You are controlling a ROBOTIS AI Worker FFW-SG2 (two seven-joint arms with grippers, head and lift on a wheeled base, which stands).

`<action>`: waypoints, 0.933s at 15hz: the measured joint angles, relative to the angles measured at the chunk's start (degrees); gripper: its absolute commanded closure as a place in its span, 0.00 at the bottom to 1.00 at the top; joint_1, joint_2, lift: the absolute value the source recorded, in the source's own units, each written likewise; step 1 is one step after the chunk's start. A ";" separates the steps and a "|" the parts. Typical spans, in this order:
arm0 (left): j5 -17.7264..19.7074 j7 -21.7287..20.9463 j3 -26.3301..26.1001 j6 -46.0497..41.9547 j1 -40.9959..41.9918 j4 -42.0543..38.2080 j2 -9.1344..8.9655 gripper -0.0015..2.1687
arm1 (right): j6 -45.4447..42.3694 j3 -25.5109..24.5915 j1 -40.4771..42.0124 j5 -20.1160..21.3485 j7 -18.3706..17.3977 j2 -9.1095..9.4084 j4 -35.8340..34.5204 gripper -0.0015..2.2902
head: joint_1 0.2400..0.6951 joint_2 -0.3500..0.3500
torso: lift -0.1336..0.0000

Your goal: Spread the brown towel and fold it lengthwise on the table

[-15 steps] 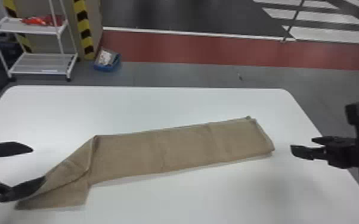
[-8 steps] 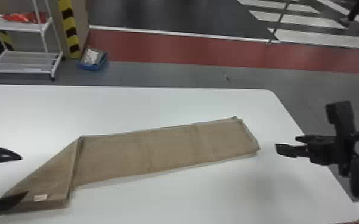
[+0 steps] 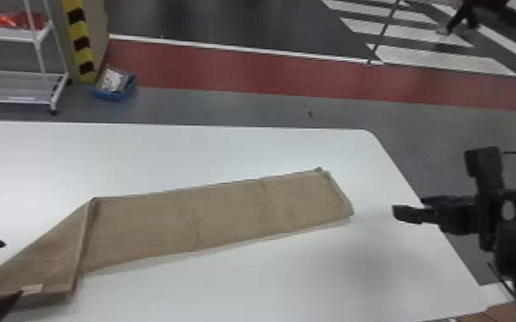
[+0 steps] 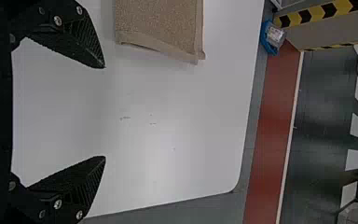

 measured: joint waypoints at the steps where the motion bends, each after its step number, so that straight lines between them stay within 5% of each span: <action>1: -1.02 3.19 -1.27 4.94 0.78 -1.90 -0.98 0.15 | 0.86 -0.09 -0.13 -0.11 0.10 -0.16 0.01 0.09 | 1.00 0.10 | 0.07; 5: -5.78 8.04 -5.71 23.14 2.01 -9.38 -4.33 0.15 | 2.56 -0.51 -0.54 -0.88 0.21 -0.27 0.01 0.09 | 1.00 0.05 | 0.07; 10: -10.52 8.52 -6.89 32.49 5.22 -15.44 -4.64 0.15 | 4.90 -3.08 -0.47 -2.30 0.62 -1.09 0.01 0.09 | 1.00 0.01 | 0.07; 14: -12.01 9.42 -7.12 36.28 6.15 -18.31 -5.22 0.15 | 5.71 -7.47 0.27 -4.26 0.96 -3.48 0.69 0.09 | 1.00 0.00 | 0.07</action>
